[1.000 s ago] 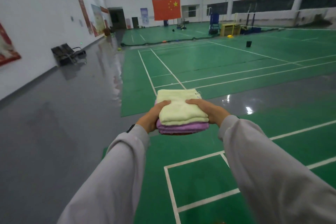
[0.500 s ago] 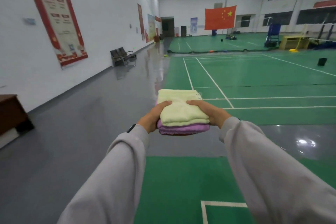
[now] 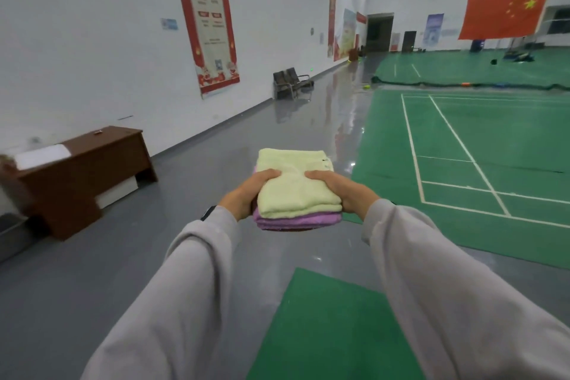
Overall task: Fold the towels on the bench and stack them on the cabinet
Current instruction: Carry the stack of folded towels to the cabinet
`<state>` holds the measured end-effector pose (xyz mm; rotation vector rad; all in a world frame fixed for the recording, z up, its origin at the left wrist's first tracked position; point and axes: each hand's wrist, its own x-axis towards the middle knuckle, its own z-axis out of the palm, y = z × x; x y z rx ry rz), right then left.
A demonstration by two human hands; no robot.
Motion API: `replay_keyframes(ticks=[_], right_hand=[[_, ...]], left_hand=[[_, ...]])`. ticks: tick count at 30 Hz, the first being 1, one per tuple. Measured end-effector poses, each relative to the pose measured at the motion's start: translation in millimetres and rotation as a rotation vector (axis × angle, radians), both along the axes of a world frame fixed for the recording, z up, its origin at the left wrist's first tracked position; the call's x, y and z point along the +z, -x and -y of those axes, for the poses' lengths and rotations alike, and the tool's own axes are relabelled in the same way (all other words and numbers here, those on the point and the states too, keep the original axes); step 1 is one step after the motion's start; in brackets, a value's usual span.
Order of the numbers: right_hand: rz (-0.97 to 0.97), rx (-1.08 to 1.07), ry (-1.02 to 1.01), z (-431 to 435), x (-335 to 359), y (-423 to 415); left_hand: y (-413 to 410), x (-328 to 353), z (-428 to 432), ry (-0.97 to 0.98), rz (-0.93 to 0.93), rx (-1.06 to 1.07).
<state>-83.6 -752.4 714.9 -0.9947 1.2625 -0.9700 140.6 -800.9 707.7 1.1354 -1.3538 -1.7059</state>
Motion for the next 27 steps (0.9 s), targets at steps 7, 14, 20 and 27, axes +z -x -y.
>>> replay_keyframes(ticks=[7, 14, 20, 27], right_hand=[[-0.003, 0.14, -0.008, 182, -40, -58], [-0.005, 0.316, 0.002, 396, -53, -147], [-0.018, 0.489, 0.026, 535, -32, -258], [-0.039, 0.595, 0.041, 703, -27, -397]], left_hand=[[-59, -23, 118, -0.046, -0.044, 0.157], [-142, -30, 284, 0.002, -0.042, 0.379], [-245, -8, 396, 0.016, -0.032, 0.574], [-379, -14, 544, 0.047, 0.011, 0.703]])
